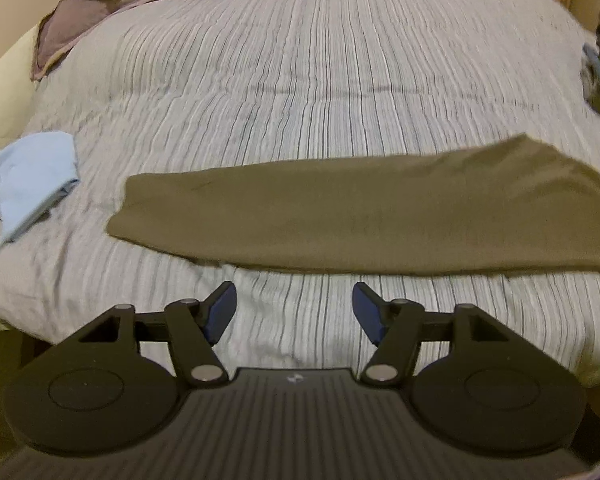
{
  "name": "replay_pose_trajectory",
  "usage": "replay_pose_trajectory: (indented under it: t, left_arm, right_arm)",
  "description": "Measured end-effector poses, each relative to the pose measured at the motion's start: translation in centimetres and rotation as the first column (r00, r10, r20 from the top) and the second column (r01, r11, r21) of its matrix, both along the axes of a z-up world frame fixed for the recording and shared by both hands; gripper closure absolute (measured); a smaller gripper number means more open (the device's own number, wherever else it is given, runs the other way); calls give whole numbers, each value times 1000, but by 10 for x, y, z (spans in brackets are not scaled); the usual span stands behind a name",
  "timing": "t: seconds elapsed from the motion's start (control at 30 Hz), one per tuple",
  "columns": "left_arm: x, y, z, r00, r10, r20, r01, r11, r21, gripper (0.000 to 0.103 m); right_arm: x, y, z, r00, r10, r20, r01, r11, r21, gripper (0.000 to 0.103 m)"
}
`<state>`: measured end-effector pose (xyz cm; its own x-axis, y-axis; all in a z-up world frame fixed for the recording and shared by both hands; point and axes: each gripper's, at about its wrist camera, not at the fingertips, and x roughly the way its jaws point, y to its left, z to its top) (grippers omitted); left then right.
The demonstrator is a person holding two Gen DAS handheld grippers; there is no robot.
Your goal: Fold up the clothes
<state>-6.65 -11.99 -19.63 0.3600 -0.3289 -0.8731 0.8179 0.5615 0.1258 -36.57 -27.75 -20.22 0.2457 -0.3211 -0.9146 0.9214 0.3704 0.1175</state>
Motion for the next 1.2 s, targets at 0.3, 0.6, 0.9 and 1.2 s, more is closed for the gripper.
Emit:
replay_pose_trajectory:
  t: [0.3,0.6,0.9,1.2]
  left_arm:
    - [35,3,-65,999,31,-5,-32,975,-220,57]
    - [40,24,-109,1000,5,2,-3,922,-387,57]
    - [53,87,-101,994,102,-27,-104,900,-424,60]
    - [120,129,-117,893,255,-370,-426,742,-518,63]
  right_arm:
    - [-23,-27,-51,996,-44,77,64,957,-283,1]
    - [-25,5,-112,998,-24,55,45,902,-429,1]
    - [-1,43,-95,995,31,92,11,909,-416,1]
    - [119,89,-83,953,289,89,-217,861,-460,1]
